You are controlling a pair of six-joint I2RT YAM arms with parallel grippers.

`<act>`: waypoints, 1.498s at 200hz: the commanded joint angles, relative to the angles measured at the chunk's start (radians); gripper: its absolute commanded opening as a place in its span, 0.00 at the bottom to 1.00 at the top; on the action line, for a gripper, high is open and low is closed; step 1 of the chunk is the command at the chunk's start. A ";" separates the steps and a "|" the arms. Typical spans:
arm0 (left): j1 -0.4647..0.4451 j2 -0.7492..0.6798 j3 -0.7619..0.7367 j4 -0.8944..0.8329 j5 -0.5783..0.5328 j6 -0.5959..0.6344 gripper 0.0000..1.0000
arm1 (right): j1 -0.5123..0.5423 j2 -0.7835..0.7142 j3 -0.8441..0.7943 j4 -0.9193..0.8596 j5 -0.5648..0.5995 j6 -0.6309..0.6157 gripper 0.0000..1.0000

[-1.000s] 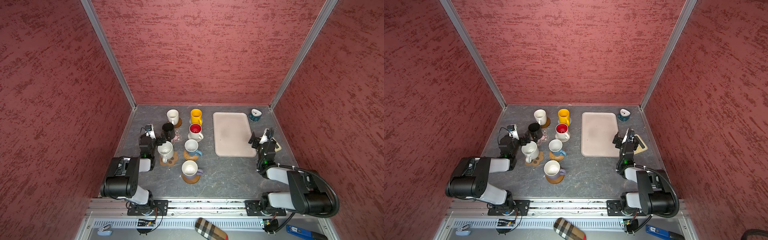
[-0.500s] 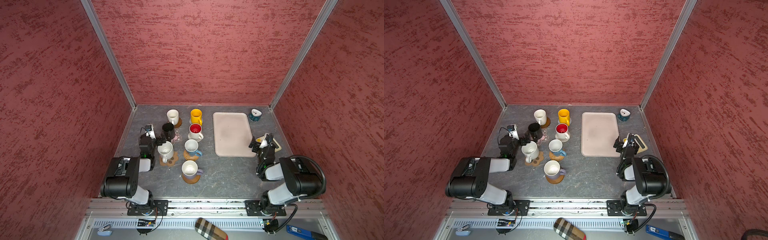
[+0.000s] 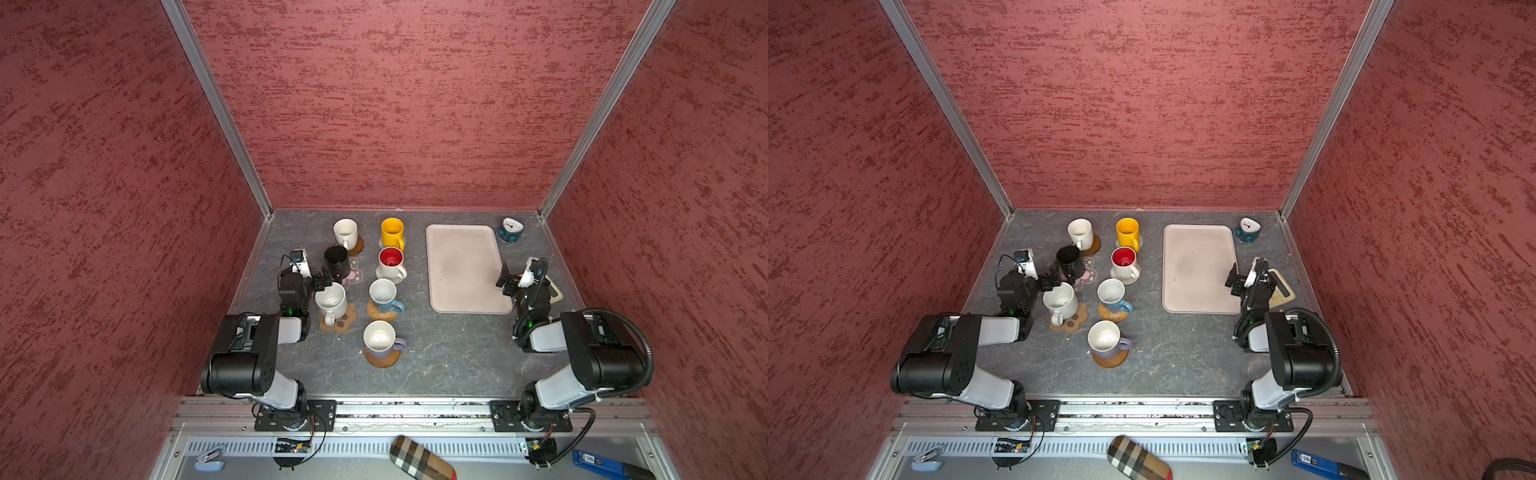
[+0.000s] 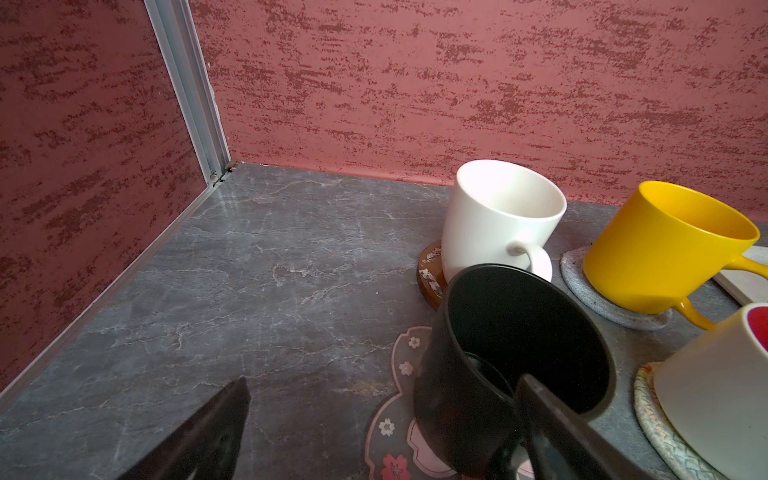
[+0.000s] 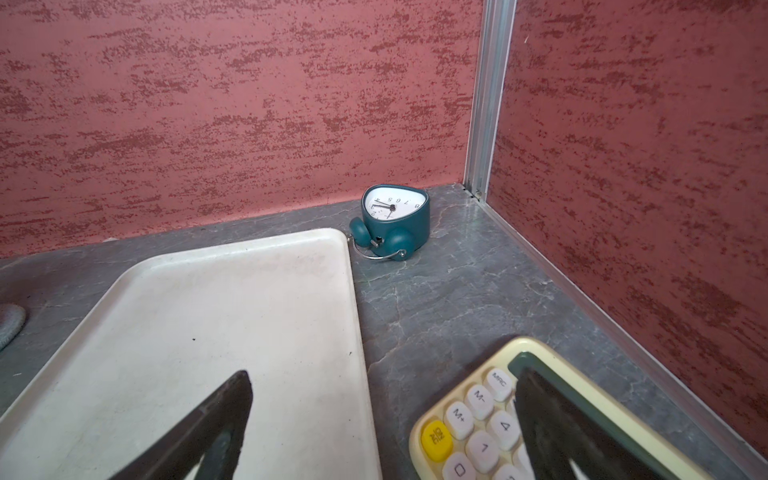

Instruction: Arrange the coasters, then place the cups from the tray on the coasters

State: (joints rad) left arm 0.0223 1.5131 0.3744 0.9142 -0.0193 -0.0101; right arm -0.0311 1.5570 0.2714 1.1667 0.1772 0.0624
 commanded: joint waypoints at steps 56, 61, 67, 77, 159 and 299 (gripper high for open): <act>0.003 0.016 0.009 -0.032 0.014 0.007 0.99 | -0.007 -0.006 0.002 0.011 -0.023 -0.015 0.99; 0.003 0.016 0.009 -0.032 0.015 0.007 0.99 | -0.006 -0.008 0.000 0.010 -0.023 -0.016 0.99; 0.003 0.016 0.009 -0.031 0.015 0.007 1.00 | -0.007 -0.006 0.000 0.010 -0.023 -0.016 0.99; 0.004 0.016 0.009 -0.032 0.015 0.006 0.99 | -0.006 -0.007 0.001 0.010 -0.023 -0.015 0.99; 0.003 0.017 0.008 -0.031 0.016 0.007 0.99 | -0.007 -0.008 0.002 0.008 -0.114 -0.051 0.99; 0.002 0.016 0.007 -0.031 0.016 0.007 0.99 | -0.006 -0.011 -0.023 0.051 -0.143 -0.062 0.99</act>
State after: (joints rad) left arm 0.0223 1.5131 0.3744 0.9138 -0.0162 -0.0101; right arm -0.0311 1.5570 0.2577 1.1645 0.0555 0.0204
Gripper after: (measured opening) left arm 0.994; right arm 0.989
